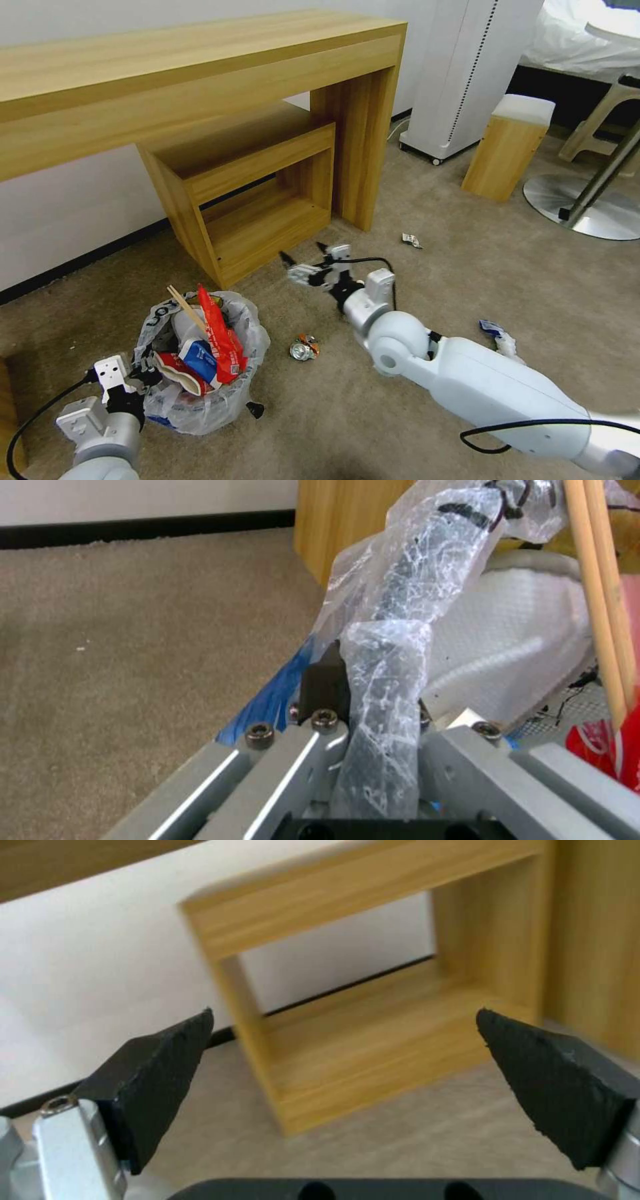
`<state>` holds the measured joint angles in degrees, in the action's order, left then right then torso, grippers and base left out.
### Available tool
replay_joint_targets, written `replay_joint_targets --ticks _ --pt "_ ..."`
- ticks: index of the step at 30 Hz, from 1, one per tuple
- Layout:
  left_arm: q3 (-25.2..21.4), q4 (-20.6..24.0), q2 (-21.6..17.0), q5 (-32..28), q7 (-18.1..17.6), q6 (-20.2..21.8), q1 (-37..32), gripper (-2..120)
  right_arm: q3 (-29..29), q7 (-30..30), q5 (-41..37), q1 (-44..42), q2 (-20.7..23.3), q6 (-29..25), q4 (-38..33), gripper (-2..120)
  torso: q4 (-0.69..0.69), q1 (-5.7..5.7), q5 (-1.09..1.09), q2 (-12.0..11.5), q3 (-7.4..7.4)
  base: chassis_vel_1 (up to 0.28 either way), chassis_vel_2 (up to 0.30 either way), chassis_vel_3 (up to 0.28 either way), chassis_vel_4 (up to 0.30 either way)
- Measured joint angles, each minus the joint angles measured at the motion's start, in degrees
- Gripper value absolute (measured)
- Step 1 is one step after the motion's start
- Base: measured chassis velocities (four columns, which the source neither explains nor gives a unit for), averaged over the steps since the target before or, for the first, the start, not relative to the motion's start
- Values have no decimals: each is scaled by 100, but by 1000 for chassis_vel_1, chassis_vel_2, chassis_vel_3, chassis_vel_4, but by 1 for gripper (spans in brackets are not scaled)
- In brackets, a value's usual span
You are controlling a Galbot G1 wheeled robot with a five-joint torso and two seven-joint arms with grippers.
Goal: Pick up the trash bin and place the garbage on the floor into it.
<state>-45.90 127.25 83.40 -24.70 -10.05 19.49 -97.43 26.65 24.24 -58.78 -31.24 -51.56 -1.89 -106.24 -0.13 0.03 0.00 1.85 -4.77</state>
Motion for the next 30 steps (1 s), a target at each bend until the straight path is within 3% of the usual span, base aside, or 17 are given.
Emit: replay_joint_targets --ticks 13,23,30 --pt "-20 -44 -82 -28 -47 3 -45 1 -1530 467 634 -1456 651 278 -76 100 0 0 1 0 0 0 0 0 0" --pt "-2 -6 -217 -67 -46 -13 -121 1 -3174 464 1166 -3079 969 -26 -323 100 -1 0 0 1 0 0 0 0 0" --pt "6 -22 -275 -113 -45 -17 -95 1 -3532 347 1229 -3457 973 -64 -369 100 -1 0 0 0 0 0 0 0 0"
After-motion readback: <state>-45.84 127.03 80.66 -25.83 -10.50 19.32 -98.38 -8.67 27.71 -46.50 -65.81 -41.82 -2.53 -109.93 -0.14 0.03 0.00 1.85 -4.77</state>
